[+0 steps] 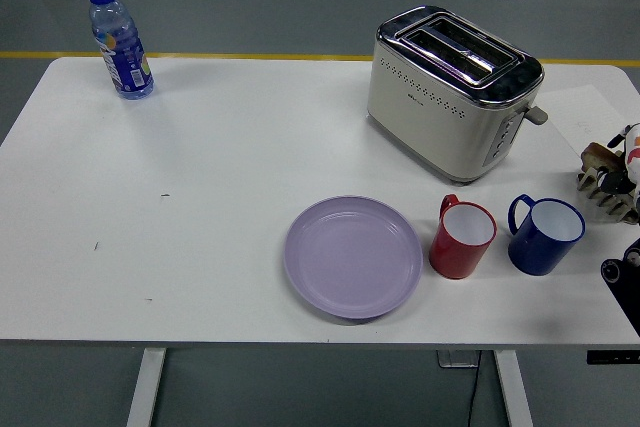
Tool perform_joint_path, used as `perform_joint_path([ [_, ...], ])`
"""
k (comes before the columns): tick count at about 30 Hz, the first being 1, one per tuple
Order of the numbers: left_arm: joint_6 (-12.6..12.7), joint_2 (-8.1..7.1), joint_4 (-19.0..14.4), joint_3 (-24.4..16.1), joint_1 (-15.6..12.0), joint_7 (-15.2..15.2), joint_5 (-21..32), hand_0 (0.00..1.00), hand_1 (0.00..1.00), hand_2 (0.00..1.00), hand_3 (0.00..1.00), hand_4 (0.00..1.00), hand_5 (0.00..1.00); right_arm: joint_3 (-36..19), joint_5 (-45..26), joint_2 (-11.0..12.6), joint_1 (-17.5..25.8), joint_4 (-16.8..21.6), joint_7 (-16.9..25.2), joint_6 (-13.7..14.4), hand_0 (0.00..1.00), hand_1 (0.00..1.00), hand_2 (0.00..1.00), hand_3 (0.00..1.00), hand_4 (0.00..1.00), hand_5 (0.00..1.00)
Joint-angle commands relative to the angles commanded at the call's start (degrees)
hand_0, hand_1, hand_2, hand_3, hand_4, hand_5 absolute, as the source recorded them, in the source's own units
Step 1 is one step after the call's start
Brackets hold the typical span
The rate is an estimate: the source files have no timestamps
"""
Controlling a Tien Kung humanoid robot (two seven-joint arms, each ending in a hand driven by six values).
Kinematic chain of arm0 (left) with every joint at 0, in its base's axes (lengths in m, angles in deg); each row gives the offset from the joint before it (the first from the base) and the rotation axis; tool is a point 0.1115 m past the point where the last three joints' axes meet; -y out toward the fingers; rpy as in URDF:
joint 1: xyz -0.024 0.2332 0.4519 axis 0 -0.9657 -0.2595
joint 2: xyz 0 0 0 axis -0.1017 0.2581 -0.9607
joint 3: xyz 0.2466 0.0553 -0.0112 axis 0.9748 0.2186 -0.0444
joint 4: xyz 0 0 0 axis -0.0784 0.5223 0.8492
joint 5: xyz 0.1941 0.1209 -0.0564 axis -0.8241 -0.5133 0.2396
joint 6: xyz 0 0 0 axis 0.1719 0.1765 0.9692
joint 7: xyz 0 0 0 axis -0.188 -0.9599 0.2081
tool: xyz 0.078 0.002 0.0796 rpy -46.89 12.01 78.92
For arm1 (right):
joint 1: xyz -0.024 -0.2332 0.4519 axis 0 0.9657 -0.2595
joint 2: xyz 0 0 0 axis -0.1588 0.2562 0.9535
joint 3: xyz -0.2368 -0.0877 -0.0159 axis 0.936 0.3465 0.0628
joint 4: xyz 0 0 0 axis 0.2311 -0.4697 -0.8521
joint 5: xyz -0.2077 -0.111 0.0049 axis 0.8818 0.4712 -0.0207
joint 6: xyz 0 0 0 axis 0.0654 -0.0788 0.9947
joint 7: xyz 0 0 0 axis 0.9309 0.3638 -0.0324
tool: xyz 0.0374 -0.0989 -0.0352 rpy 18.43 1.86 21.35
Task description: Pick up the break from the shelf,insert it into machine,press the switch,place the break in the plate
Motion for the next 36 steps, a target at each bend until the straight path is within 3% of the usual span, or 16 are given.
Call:
perform_joint_path([
  [5, 0.0, 0.00, 0.0, 0.0, 0.0, 0.0, 0.0, 0.605, 0.467, 0.440, 0.548, 0.294, 0.930, 0.2, 0.0, 0.2, -0.2, -0.2, -0.2, 0.6, 0.365, 0.417, 0.467, 0.541, 0.477, 0.002],
  [6, 0.1, 0.00, 0.0, -0.1, 0.0, 0.0, 0.0, 0.605, 0.467, 0.440, 0.549, 0.294, 0.929, 0.3, 0.0, 0.3, -0.3, -0.1, -0.2, 0.9, 0.362, 0.409, 0.457, 0.526, 0.409, 0.002],
  [12, 0.0, 0.00, 0.0, -0.2, 0.1, 0.0, -0.2, 0.605, 0.466, 0.443, 0.547, 0.294, 0.930, 0.5, 0.0, 0.9, -0.7, 0.8, -0.2, 2.1, 0.369, 0.398, 0.446, 0.517, 0.410, 0.002],
  [22, 0.0, 0.00, 0.0, -0.2, 0.1, 0.0, -0.2, 0.606, 0.467, 0.443, 0.549, 0.295, 0.929, -2.2, 0.0, 5.2, -1.8, 10.6, 0.2, 4.7, 0.358, 0.382, 0.431, 0.511, 0.427, 0.002],
  [27, 0.0, 0.00, 0.0, -0.3, 0.1, 0.0, -0.3, 0.606, 0.467, 0.443, 0.549, 0.294, 0.929, -3.8, 0.0, 7.0, -3.5, 14.8, 1.4, 7.8, 0.317, 0.347, 0.412, 0.507, 0.454, 0.002],
  [32, -0.1, 0.00, 0.0, -0.4, -0.2, 0.0, -0.6, 0.606, 0.467, 0.443, 0.548, 0.296, 0.930, -6.1, -1.4, 6.3, -6.5, 18.1, 3.1, 12.4, 0.306, 0.331, 0.402, 0.502, 0.481, 0.002],
  [36, -0.3, 0.00, 0.0, -0.4, -0.4, 0.0, -0.7, 0.607, 0.467, 0.447, 0.547, 0.295, 0.930, -5.7, -4.2, 5.7, -10.0, 18.2, 5.2, 14.3, 0.295, 0.325, 0.396, 0.502, 0.485, 0.002],
])
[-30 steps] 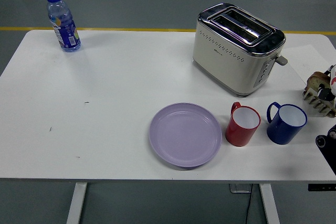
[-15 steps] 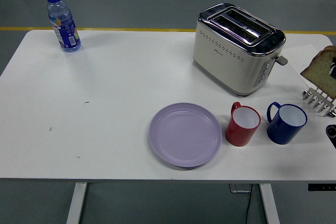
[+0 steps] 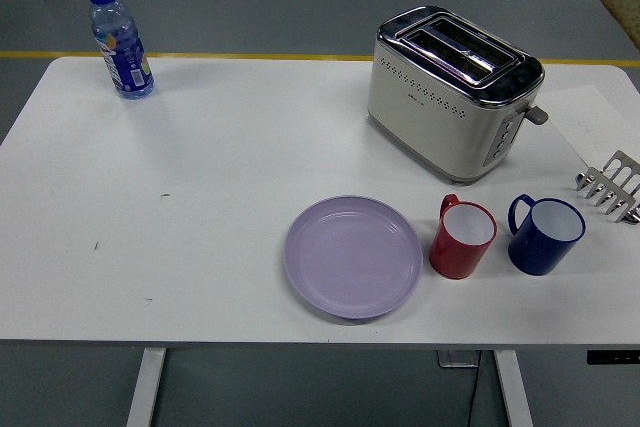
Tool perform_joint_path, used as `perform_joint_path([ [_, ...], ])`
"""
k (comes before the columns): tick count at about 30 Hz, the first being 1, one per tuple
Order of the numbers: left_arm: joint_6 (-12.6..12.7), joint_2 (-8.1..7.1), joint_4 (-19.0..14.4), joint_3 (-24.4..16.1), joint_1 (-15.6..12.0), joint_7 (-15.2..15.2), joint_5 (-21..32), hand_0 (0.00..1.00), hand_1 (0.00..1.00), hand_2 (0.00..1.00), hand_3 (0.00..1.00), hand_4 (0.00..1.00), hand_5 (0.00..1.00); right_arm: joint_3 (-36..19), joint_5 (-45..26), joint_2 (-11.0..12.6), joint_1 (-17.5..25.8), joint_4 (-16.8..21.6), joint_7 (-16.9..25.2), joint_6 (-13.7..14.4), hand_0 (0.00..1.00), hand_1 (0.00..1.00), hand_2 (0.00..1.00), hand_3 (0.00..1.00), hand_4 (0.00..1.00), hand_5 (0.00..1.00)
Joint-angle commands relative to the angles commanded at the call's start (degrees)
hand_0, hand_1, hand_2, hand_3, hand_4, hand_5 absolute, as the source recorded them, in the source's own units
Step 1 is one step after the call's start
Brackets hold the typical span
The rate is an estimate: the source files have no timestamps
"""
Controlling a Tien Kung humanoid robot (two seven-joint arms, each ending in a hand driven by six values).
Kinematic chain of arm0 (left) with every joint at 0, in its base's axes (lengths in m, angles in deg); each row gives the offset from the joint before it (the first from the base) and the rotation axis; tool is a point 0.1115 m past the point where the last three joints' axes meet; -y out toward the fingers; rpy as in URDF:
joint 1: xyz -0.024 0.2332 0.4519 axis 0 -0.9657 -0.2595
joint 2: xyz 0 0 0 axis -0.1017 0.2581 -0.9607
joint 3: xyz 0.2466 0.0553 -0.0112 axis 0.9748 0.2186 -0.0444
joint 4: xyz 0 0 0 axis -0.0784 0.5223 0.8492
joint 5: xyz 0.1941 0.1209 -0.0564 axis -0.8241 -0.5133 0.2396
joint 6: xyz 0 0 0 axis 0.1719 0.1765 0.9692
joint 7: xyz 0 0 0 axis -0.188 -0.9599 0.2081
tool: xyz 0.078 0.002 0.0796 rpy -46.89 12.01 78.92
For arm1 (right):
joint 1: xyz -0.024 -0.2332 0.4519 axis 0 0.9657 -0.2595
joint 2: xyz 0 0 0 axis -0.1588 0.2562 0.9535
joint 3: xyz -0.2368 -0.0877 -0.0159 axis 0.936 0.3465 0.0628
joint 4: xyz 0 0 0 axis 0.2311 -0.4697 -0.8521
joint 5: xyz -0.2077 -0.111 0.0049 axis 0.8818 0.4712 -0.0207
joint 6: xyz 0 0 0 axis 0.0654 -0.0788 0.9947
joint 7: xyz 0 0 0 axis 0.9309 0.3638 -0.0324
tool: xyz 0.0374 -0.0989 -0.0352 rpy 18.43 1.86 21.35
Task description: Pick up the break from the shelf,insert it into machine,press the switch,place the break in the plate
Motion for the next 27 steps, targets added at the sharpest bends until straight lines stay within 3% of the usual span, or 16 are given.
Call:
perform_joint_path([
  [9, -0.3, 0.00, 0.0, 0.5, -0.4, -0.1, 0.4, 0.607, 0.467, 0.449, 0.548, 0.294, 0.928, 4.6, -8.4, -1.5, -6.8, -5.2, 8.2, 2.0, 0.298, 0.320, 0.395, 0.501, 0.481, 0.002],
  [13, -0.4, 0.00, 0.0, 0.7, -0.7, -0.1, 0.5, 0.607, 0.467, 0.450, 0.548, 0.295, 0.927, 9.0, -11.7, -3.3, -11.0, -10.6, 10.9, 2.6, 0.293, 0.318, 0.393, 0.501, 0.502, 0.002],
  [19, -0.6, 0.00, 0.0, 1.7, -0.6, -0.1, 1.2, 0.607, 0.467, 0.450, 0.548, 0.295, 0.927, 12.2, -12.8, -5.9, -13.5, -15.4, 11.6, 3.1, 0.287, 0.318, 0.394, 0.502, 0.518, 0.002],
  [27, 0.1, 0.00, 0.0, 3.3, -0.1, -0.3, 3.5, 0.607, 0.467, 0.450, 0.549, 0.295, 0.928, 14.8, -14.0, -11.3, -17.1, -21.4, 9.7, 1.9, 0.285, 0.319, 0.392, 0.501, 0.521, 0.002],
])
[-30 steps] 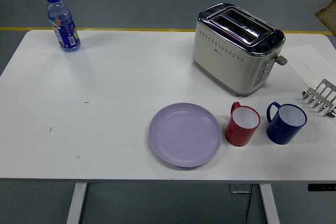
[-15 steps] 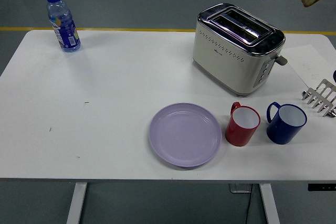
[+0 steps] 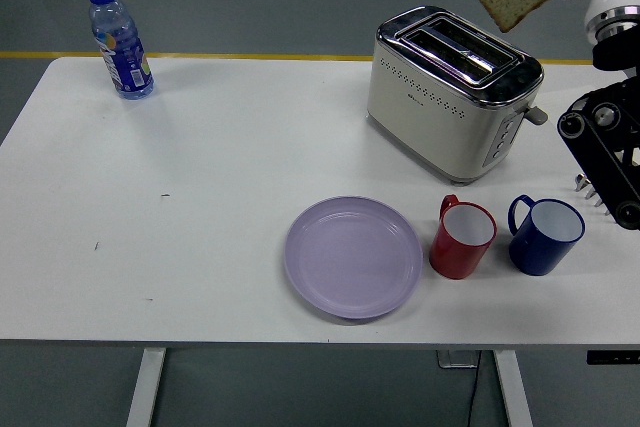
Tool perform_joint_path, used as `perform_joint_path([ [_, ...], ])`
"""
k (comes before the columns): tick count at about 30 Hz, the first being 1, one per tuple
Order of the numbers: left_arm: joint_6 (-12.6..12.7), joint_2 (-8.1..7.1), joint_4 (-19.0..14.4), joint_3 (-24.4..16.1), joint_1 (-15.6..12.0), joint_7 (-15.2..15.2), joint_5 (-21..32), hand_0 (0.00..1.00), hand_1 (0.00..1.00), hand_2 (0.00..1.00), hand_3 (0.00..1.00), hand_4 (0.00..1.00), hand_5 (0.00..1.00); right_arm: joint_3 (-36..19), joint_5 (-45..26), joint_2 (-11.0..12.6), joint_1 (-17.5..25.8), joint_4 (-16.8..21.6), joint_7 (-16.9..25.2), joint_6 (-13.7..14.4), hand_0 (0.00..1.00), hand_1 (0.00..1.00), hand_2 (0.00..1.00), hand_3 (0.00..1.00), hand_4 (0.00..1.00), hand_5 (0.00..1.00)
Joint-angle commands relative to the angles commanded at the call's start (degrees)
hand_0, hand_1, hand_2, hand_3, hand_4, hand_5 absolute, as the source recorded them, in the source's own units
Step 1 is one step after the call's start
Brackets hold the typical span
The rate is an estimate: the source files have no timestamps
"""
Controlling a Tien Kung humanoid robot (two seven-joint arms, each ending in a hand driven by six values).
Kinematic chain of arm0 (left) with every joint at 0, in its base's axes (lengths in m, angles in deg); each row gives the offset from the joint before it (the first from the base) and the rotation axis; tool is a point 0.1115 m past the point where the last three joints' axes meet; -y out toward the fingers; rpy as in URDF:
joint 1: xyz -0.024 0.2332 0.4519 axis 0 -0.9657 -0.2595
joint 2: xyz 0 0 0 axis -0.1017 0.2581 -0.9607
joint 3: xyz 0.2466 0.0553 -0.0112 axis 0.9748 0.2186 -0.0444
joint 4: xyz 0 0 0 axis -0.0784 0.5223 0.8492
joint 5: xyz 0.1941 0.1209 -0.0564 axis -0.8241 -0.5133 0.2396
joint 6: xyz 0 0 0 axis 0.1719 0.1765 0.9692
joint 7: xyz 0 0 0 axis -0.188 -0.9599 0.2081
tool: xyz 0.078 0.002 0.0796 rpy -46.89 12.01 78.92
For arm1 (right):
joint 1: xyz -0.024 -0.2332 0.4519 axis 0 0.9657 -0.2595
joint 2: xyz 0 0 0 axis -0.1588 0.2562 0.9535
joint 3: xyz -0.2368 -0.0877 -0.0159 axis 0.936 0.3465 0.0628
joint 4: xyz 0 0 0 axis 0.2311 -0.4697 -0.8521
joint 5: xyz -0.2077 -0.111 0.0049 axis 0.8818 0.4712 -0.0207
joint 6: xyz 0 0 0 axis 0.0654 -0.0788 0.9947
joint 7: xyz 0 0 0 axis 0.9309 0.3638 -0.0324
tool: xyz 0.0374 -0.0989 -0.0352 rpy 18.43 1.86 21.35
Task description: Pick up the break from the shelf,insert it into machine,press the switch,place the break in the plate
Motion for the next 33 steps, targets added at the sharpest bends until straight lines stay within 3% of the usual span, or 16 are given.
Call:
perform_joint_path([
  [11, 0.1, 0.00, 0.0, 2.0, 0.4, -0.2, 1.9, 0.608, 0.467, 0.449, 0.548, 0.295, 0.925, 3.9, 0.4, -4.6, -2.5, -5.2, -1.6, -0.3, 0.293, 0.322, 0.393, 0.503, 0.546, 0.002],
  [23, 0.7, 0.00, 0.0, 3.0, 0.6, -0.3, 3.4, 0.607, 0.464, 0.444, 0.547, 0.295, 0.925, 4.0, 2.0, -4.8, -2.0, -9.7, -1.3, 0.1, 0.282, 0.320, 0.393, 0.502, 0.588, 0.002],
  [33, 0.6, 0.00, 0.0, 2.7, 0.7, -0.2, 3.2, 0.607, 0.465, 0.444, 0.547, 0.296, 0.924, 3.9, 2.1, -4.4, -2.3, -10.5, -1.6, -0.3, 0.282, 0.320, 0.393, 0.501, 0.590, 0.002],
])
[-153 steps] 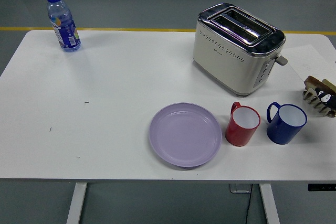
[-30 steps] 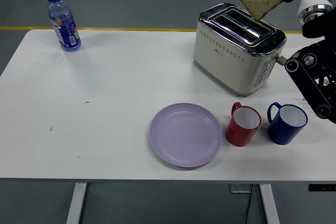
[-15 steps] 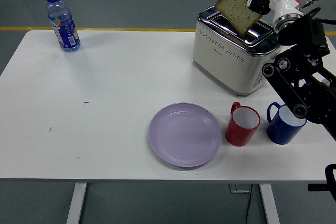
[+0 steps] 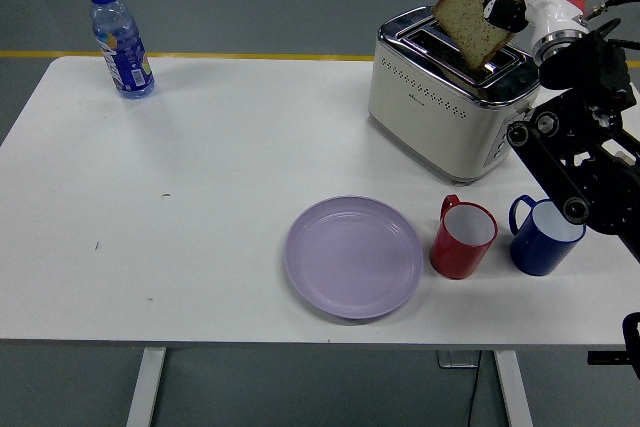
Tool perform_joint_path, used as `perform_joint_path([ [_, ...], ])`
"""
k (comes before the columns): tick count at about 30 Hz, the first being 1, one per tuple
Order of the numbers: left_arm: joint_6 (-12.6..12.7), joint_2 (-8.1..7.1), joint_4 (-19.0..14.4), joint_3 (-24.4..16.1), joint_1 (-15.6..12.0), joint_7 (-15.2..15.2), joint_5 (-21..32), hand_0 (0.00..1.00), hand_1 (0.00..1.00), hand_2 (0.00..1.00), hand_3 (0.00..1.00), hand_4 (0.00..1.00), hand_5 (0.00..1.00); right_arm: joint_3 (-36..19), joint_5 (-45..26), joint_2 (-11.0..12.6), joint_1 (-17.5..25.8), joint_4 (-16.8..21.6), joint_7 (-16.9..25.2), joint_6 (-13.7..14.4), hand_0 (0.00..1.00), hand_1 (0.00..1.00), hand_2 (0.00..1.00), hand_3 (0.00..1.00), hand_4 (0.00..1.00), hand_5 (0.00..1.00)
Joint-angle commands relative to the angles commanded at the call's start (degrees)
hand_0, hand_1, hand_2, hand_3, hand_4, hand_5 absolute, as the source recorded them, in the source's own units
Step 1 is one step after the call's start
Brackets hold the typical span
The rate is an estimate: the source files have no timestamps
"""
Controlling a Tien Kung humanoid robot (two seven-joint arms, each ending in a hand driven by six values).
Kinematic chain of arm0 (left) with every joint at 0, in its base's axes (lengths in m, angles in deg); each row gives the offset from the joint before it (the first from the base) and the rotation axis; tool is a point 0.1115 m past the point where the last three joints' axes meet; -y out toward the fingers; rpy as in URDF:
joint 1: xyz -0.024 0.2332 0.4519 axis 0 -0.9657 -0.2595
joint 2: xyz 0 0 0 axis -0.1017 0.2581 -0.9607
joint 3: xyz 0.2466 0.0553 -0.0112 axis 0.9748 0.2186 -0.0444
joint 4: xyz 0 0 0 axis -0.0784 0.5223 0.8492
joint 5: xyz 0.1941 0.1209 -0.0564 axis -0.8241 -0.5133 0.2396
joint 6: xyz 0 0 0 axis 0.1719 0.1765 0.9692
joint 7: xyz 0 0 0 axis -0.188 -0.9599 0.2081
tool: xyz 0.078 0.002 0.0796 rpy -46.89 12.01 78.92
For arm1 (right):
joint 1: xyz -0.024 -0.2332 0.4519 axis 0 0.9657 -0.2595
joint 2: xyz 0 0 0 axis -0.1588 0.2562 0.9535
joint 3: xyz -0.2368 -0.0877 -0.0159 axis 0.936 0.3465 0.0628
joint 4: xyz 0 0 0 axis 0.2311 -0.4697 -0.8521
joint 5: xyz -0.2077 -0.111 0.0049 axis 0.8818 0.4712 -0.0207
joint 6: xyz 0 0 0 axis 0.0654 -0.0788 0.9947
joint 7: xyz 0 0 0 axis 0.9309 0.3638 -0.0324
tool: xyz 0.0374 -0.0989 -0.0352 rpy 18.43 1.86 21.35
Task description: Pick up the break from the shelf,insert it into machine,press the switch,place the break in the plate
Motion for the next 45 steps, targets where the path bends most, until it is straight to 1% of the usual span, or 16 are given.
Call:
perform_joint_path([
  [5, -0.1, 0.00, 0.0, -0.2, 0.0, 0.0, -0.3, 0.607, 0.465, 0.444, 0.547, 0.296, 0.924, 1.4, -0.6, -0.1, 0.0, -1.8, -0.4, -1.4, 0.282, 0.320, 0.393, 0.501, 0.590, 0.002],
  [6, -0.1, 0.00, 0.0, -0.2, 0.1, 0.0, -0.2, 0.607, 0.464, 0.442, 0.547, 0.296, 0.923, 1.7, -0.6, -0.2, -0.1, -2.3, -0.3, -1.9, 0.321, 0.388, 0.458, 0.537, 0.510, 0.002],
  [11, 0.0, 0.00, 0.0, -0.3, 0.1, 0.0, -0.3, 0.607, 0.464, 0.442, 0.547, 0.296, 0.923, 2.4, -0.3, -0.6, -0.5, -3.7, 0.4, -4.2, 0.321, 0.388, 0.458, 0.537, 0.510, 0.002],
  [12, 0.0, 0.00, 0.0, -0.3, 0.1, 0.0, -0.3, 0.607, 0.463, 0.441, 0.548, 0.296, 0.923, 2.5, -0.2, -0.7, -0.6, -3.8, 0.5, -4.8, 0.609, 0.623, 0.675, 0.762, 0.692, 0.046],
  [15, 0.0, 0.00, 0.0, -0.5, 0.1, 0.0, -0.6, 0.607, 0.463, 0.441, 0.548, 0.296, 0.923, 3.0, -0.3, -1.1, -1.1, -4.5, 1.2, -7.0, 0.609, 0.623, 0.675, 0.762, 0.692, 0.046],
  [17, 0.0, 0.00, 0.0, -0.5, 0.1, 0.0, -0.6, 0.607, 0.463, 0.441, 0.548, 0.296, 0.923, 3.1, -0.4, -1.2, -1.2, -4.5, 1.3, -7.3, 0.609, 0.623, 0.675, 0.762, 0.692, 0.046],
  [18, 0.0, 0.00, 0.0, -0.5, 0.1, 0.0, -0.7, 0.607, 0.463, 0.441, 0.545, 0.297, 0.923, 3.2, -0.7, -1.2, -1.3, -4.6, 1.7, -7.4, 0.822, 0.793, 0.941, 0.997, 0.786, 0.108],
  [23, 0.1, 0.00, 0.0, -0.6, 0.2, 0.0, -0.8, 0.607, 0.463, 0.441, 0.545, 0.297, 0.923, 3.0, -2.0, -1.3, -1.4, -4.5, 4.2, -5.7, 0.822, 0.793, 0.941, 0.997, 0.786, 0.108],
  [24, 0.1, 0.00, 0.0, -0.7, 0.2, 0.0, -0.9, 0.608, 0.463, 0.442, 0.547, 0.296, 0.923, 2.9, -2.1, -1.3, -1.4, -4.5, 4.4, -5.5, 0.864, 0.837, 0.984, 0.998, 0.819, 0.123],
  [30, 0.0, 0.00, 0.0, -0.9, 0.1, 0.0, -1.2, 0.608, 0.463, 0.444, 0.547, 0.297, 0.924, 1.9, -2.5, -0.7, -0.6, -3.4, 4.8, -4.7, 0.867, 0.842, 0.986, 0.998, 0.826, 0.132],
  [34, -0.1, 0.00, 0.0, -1.1, -0.1, 0.1, -1.6, 0.608, 0.463, 0.444, 0.547, 0.297, 0.924, 1.0, -2.7, 0.9, 1.0, -1.0, 4.9, -2.8, 0.867, 0.842, 0.986, 0.998, 0.826, 0.132],
  [35, -0.1, 0.00, 0.0, -1.3, -0.2, 0.1, -1.8, 0.608, 0.463, 0.444, 0.547, 0.297, 0.924, 0.7, -2.8, 1.6, 1.7, 0.2, 4.8, -1.2, 0.867, 0.842, 0.986, 0.998, 0.826, 0.132],
  [36, -0.1, 0.00, 0.0, -1.4, -0.3, 0.1, -2.0, 0.608, 0.465, 0.445, 0.546, 0.296, 0.923, 0.0, -2.9, 2.5, 2.7, 1.6, 4.5, 0.0, 0.827, 0.802, 0.954, 0.974, 0.795, 0.129],
  [41, 0.0, 0.00, 0.0, -2.2, -0.8, 0.2, -2.8, 0.608, 0.465, 0.445, 0.546, 0.296, 0.923, -3.1, -3.4, 6.7, 8.2, 8.7, 2.7, 5.7, 0.827, 0.802, 0.954, 0.974, 0.795, 0.129],
  [42, 0.0, 0.00, 0.0, -2.3, -1.0, 0.2, -2.9, 0.608, 0.464, 0.446, 0.547, 0.294, 0.921, -3.8, -3.7, 7.4, 9.8, 10.3, 2.4, 7.1, 0.567, 0.540, 0.688, 0.828, 0.517, 0.017],
  [45, -0.1, 0.00, 0.0, -2.7, -1.2, 0.2, -3.5, 0.608, 0.464, 0.446, 0.547, 0.294, 0.921, -5.5, -4.8, 8.8, 13.9, 13.4, 1.8, 9.4, 0.567, 0.540, 0.688, 0.828, 0.517, 0.017],
])
